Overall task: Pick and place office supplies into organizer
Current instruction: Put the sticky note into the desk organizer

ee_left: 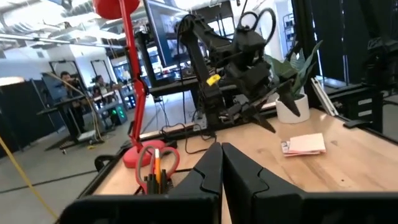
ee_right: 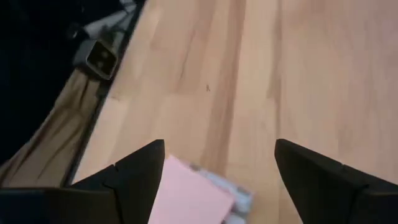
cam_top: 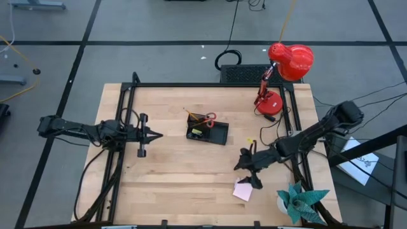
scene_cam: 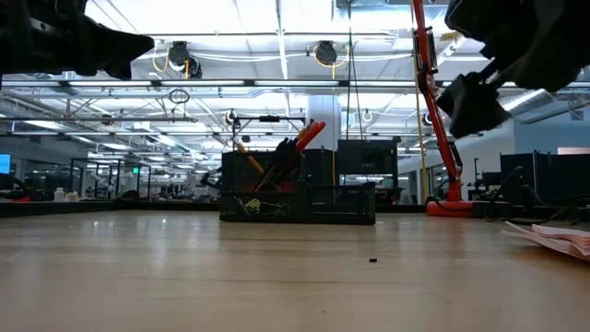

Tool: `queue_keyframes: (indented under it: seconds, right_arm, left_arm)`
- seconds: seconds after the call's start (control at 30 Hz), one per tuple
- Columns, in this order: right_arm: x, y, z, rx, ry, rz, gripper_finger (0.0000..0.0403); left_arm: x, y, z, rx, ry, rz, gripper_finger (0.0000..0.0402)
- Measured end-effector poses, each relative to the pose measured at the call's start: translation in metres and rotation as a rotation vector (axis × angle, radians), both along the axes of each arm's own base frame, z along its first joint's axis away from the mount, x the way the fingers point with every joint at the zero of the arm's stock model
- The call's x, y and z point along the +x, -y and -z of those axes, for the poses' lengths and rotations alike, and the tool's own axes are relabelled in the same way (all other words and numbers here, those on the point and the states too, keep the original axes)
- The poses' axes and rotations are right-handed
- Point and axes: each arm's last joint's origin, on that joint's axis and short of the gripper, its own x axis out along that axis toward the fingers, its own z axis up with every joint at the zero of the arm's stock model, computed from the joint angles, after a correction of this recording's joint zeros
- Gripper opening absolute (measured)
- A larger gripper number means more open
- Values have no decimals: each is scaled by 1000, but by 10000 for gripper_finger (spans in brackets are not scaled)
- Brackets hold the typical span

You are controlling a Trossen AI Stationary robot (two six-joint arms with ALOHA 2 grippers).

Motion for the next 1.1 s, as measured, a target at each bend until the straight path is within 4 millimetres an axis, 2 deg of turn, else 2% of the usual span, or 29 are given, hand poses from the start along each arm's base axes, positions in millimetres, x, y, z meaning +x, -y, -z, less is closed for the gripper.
queue_keyframes:
  seconds: [0.47,0.7,0.87,1.1]
  right_arm:
    - [5,-3,54,-22,-286,-9,302]
    - [10,-6,66,30,-329,-15,302]
    - [12,-13,69,53,-299,-40,302]
    - [6,-21,87,9,-381,-66,291]
  left_arm:
    - [0,0,1,-45,-13,5,10]
    - [0,0,2,-46,-21,6,10]
    - [0,0,2,-47,-21,6,10]
    - [0,0,2,-49,-28,7,10]
